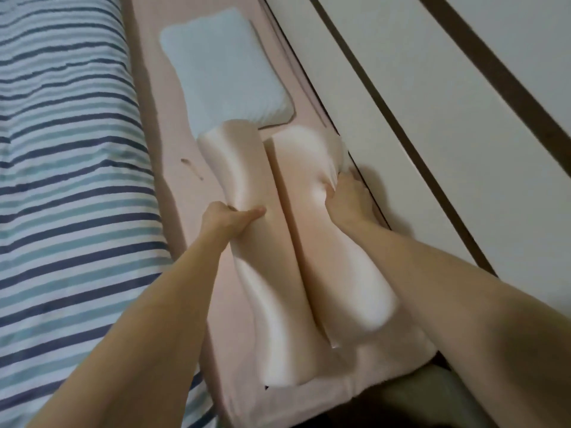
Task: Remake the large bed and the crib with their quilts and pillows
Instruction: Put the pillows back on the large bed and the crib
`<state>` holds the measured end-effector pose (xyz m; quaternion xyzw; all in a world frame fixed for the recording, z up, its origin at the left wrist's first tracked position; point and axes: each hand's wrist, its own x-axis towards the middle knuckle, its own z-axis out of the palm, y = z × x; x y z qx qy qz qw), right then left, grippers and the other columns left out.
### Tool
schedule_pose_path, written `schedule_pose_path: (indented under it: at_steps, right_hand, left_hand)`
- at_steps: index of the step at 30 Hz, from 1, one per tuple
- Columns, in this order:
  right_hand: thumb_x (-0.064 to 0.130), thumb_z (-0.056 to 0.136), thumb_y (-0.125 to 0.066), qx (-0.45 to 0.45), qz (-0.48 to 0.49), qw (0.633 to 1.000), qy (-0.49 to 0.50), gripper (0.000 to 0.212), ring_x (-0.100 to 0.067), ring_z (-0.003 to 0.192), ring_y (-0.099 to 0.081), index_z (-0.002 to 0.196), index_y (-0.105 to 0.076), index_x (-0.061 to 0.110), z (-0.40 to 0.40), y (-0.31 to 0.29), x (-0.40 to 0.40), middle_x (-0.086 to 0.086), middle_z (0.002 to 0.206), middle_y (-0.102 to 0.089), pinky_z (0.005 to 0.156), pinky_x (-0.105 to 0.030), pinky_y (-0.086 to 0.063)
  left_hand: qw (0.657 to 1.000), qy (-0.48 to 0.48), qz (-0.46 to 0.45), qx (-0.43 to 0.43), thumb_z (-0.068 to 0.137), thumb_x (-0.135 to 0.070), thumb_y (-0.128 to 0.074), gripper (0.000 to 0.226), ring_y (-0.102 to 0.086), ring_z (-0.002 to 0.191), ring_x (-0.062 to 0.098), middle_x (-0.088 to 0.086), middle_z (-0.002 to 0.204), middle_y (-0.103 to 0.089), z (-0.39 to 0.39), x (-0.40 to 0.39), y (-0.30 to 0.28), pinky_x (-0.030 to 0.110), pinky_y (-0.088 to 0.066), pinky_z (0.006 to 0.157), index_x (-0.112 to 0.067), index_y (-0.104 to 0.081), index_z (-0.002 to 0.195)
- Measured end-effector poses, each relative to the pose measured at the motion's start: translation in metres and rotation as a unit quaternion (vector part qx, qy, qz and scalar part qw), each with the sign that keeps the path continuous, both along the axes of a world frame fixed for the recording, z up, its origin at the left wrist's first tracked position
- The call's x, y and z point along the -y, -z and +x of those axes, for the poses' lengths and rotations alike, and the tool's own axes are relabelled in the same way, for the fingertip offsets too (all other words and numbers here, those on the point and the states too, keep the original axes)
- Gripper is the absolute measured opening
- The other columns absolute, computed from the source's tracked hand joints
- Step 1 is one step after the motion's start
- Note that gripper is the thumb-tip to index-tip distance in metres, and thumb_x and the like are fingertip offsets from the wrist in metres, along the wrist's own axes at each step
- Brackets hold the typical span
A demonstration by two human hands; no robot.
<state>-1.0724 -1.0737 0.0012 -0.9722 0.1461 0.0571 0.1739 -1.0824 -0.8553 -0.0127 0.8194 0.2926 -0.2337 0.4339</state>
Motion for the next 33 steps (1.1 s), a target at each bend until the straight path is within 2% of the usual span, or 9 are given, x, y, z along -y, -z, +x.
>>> schedule_pose_path:
  at_steps: [5,11,14,17,19,23,29,31,33]
  right_hand:
    - [0.029,0.097,-0.048,-0.004,0.037,0.999,-0.032,0.035,-0.038,0.109,-0.056,0.124,-0.049,0.005,0.033,0.054,0.016,-0.015,0.127,-0.054,0.088,-0.043,-0.046]
    - [0.035,0.094,-0.052,-0.012,0.022,1.0,0.01,0.055,-0.036,0.116,-0.052,0.136,-0.035,0.003,0.024,0.099,0.04,-0.019,0.13,-0.051,0.094,-0.042,-0.043]
    - [0.038,0.094,-0.048,-0.019,-0.09,0.991,-0.101,0.067,-0.036,0.136,-0.031,0.148,-0.021,0.008,0.014,0.125,0.049,-0.02,0.149,-0.029,0.112,-0.044,-0.024]
    - [0.048,0.095,-0.035,0.017,-0.086,0.958,-0.273,0.068,-0.032,0.146,-0.011,0.152,-0.014,0.017,0.005,0.143,0.036,-0.013,0.159,-0.01,0.118,-0.045,-0.007]
    - [0.054,0.095,-0.022,0.0,-0.123,0.928,-0.353,0.067,-0.028,0.147,-0.009,0.153,-0.014,0.021,-0.006,0.162,0.034,-0.008,0.16,-0.01,0.119,-0.043,-0.003]
    - [0.06,0.095,-0.01,-0.065,-0.143,0.918,-0.364,0.069,-0.02,0.148,0.004,0.153,-0.001,0.026,-0.016,0.183,0.048,-0.001,0.161,0.003,0.12,-0.042,0.0]
    - [0.044,0.099,-0.033,-0.229,-0.138,0.899,-0.347,0.071,-0.024,0.148,0.01,0.153,0.008,0.022,-0.019,0.14,0.033,-0.003,0.159,0.016,0.12,-0.041,-0.002]
    - [0.03,0.097,-0.042,-0.304,-0.107,0.892,-0.316,0.061,-0.029,0.145,-0.018,0.15,-0.018,0.012,-0.02,0.114,0.028,-0.011,0.159,-0.011,0.115,-0.039,-0.025]
    - [0.02,0.095,-0.042,-0.305,-0.102,0.899,-0.298,0.037,-0.032,0.122,-0.05,0.129,-0.048,0.007,-0.025,0.082,0.022,-0.014,0.137,-0.048,0.091,-0.034,-0.043]
  left_hand:
    - [1.0,-0.005,0.021,-0.023,0.075,-0.05,-0.073,0.069,-0.057,0.108,0.03,0.012,0.119,-0.058,0.019,0.021,0.052,0.035,-0.048,0.085,-0.003,-0.05,0.119]
    - [0.996,-0.051,0.075,-0.022,0.07,-0.059,-0.072,0.117,-0.025,0.139,0.038,0.015,0.153,-0.02,0.003,0.031,0.097,0.051,-0.028,0.112,-0.013,-0.002,0.151]
    - [0.981,0.062,0.176,0.046,0.083,-0.057,-0.061,0.111,-0.002,0.146,0.036,0.018,0.159,0.007,-0.011,0.042,0.111,0.052,-0.017,0.117,-0.01,0.013,0.151]
    - [0.917,0.238,0.292,0.128,0.093,-0.059,-0.036,0.086,0.017,0.145,0.033,0.01,0.157,0.024,-0.025,0.046,0.126,0.055,-0.001,0.117,-0.021,0.015,0.151]
    - [0.872,0.335,0.335,0.122,0.093,-0.061,-0.027,0.077,0.025,0.143,0.033,0.003,0.156,0.029,-0.032,0.043,0.138,0.056,0.0,0.116,-0.028,0.013,0.151]
    - [0.852,0.386,0.347,0.063,0.093,-0.06,-0.029,0.078,0.031,0.139,0.037,0.0,0.152,0.036,-0.029,0.04,0.142,0.058,-0.004,0.115,-0.031,0.015,0.15]
    - [0.829,0.467,0.302,-0.052,0.095,-0.045,-0.041,0.077,0.017,0.144,0.037,-0.001,0.156,0.028,-0.03,0.038,0.096,0.049,-0.028,0.111,-0.027,0.007,0.152]
    - [0.84,0.47,0.254,-0.095,0.095,-0.036,-0.043,0.065,-0.018,0.144,0.033,0.001,0.161,-0.003,-0.035,0.032,0.07,0.043,-0.042,0.097,-0.022,-0.014,0.151]
    - [0.851,0.459,0.229,-0.112,0.096,-0.04,-0.042,0.051,-0.047,0.127,0.027,0.002,0.147,-0.039,-0.046,0.02,0.036,0.038,-0.044,0.091,-0.019,-0.037,0.142]
